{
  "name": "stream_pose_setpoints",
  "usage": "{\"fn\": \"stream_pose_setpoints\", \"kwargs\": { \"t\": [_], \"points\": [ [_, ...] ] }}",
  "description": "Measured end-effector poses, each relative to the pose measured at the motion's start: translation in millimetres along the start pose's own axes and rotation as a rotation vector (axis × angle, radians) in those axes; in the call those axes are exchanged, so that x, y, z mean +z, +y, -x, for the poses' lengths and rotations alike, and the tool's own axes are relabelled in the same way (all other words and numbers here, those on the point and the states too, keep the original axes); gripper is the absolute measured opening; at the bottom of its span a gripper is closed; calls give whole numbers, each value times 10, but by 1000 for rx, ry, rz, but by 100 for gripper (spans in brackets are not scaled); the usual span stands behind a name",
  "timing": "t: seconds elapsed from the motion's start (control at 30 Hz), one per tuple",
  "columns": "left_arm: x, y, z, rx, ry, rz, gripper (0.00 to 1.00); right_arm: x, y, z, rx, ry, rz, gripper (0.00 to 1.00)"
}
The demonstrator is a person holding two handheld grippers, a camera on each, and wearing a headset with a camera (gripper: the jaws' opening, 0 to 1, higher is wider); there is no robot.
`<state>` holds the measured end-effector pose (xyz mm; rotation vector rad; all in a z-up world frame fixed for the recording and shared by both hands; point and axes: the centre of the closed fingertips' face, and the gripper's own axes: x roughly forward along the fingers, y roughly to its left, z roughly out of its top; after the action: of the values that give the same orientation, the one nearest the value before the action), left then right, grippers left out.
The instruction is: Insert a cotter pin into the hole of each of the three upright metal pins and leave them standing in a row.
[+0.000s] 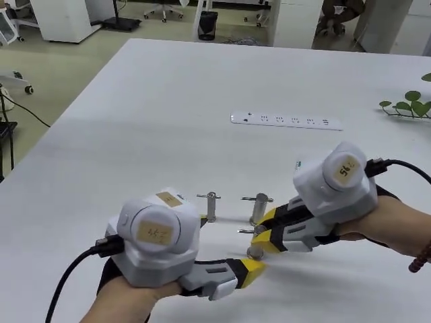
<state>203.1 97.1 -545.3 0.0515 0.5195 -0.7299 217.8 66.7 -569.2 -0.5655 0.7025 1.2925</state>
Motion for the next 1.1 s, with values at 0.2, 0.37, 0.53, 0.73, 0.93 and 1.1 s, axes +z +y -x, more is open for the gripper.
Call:
{"fn": "stream_pose_setpoints", "kwargs": {
  "t": [0.2, 0.37, 0.53, 0.73, 0.93, 1.1],
  "points": [
    [51, 69, 78, 12, -22, 12, 80, -50, 8, 45, 14, 18, 21, 8],
    [93, 118, 142, 21, -38, 8, 87, -120, -48, 128, 7, 24, 19, 8],
    [144, 139, 162, 19, -65, 17, 92, -178, -125, 202, -6, 31, 26, 8],
    [108, 181, 177, 30, -45, 6, 92, -221, -230, 282, -21, 29, 14, 8],
    [94, 200, 189, 34, -43, 2, 95, -264, -309, 355, -36, 46, 22, 8],
    [67, 228, 198, 39, -37, 6, 97, -288, -397, 416, -47, 55, 18, 8]
  ]
}}
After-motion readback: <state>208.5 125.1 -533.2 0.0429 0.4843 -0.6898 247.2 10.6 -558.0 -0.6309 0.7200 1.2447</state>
